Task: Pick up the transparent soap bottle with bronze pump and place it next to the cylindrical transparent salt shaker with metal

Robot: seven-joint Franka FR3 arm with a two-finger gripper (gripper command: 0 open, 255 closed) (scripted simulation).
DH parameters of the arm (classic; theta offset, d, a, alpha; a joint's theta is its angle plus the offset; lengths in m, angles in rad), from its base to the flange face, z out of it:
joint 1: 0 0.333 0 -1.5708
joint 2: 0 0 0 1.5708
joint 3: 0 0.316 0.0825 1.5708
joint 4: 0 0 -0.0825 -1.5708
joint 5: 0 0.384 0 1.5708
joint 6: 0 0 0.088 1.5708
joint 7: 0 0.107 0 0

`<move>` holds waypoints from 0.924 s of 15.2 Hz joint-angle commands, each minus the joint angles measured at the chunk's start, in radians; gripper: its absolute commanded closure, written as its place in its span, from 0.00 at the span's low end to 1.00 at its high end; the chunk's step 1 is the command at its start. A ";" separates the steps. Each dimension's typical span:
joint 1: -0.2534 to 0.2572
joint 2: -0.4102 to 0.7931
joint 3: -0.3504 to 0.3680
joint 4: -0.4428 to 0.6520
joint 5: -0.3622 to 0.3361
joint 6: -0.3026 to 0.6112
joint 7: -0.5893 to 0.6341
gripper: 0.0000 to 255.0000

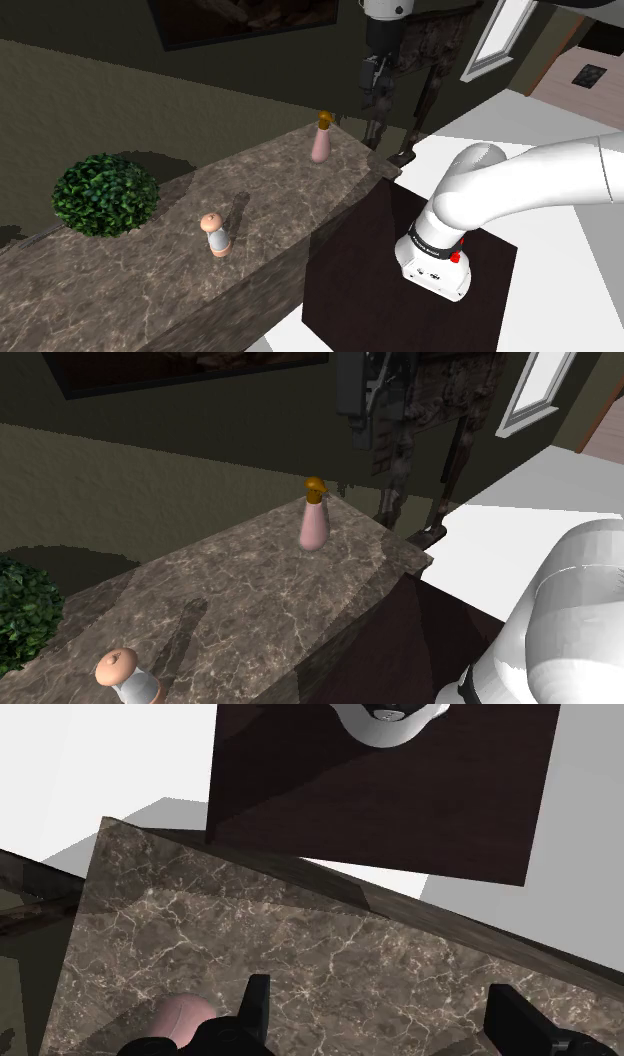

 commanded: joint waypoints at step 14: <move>-0.056 0.328 -0.141 -0.034 -0.102 0.400 -0.112 0.00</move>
